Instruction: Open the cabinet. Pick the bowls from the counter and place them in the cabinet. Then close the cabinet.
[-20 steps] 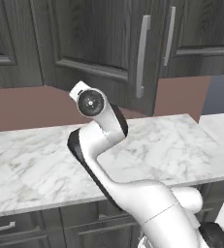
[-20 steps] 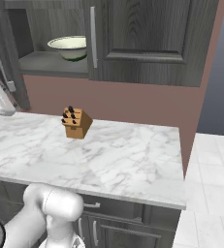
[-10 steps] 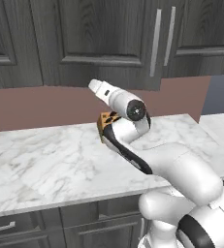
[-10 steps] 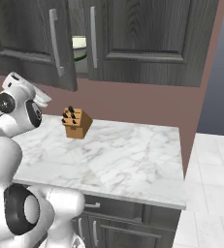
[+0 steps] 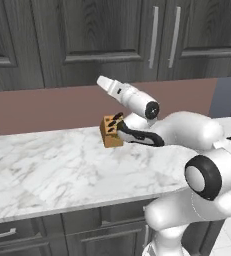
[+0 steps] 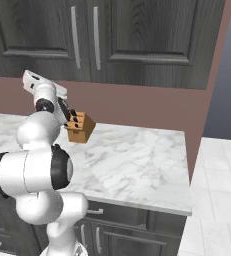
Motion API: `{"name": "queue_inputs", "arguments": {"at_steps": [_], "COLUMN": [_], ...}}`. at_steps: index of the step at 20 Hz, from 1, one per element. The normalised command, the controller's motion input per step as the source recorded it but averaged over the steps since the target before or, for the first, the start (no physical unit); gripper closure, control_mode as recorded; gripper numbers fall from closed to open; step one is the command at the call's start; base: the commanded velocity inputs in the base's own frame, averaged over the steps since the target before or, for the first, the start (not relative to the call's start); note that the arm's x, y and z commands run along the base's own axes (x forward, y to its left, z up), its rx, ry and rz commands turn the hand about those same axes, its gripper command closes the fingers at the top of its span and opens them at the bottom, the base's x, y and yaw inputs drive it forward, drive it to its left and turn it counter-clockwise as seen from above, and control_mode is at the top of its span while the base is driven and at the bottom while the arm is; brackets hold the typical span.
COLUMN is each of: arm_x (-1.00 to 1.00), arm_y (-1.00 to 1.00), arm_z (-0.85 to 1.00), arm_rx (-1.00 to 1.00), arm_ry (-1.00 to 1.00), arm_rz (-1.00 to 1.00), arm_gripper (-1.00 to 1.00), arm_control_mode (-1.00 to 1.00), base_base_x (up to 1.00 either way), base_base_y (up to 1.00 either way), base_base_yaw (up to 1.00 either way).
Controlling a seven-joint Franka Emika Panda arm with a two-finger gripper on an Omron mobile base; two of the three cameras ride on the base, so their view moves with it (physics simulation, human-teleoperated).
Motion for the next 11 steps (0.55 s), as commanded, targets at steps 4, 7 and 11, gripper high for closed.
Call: {"name": "queue_inputs", "arguments": {"at_steps": [4, 7, 11], "arm_x": [1.0, 1.0, 1.0], "arm_y": [-0.24, -0.06, 0.0], "arm_z": [0.98, 0.67, 0.62], "arm_rx": [-0.08, -0.14, -0.21], "arm_ry": [0.13, 0.21, 0.29], "arm_rz": [0.12, 0.11, 0.07], "arm_gripper": [-1.0, -1.0, -1.0], "arm_control_mode": [-1.0, -1.0, -1.0], "base_base_x": [0.0, 0.0, 0.0], "base_base_y": [0.0, 0.0, 0.0], "base_base_yaw": [0.0, 0.0, 0.0]}}
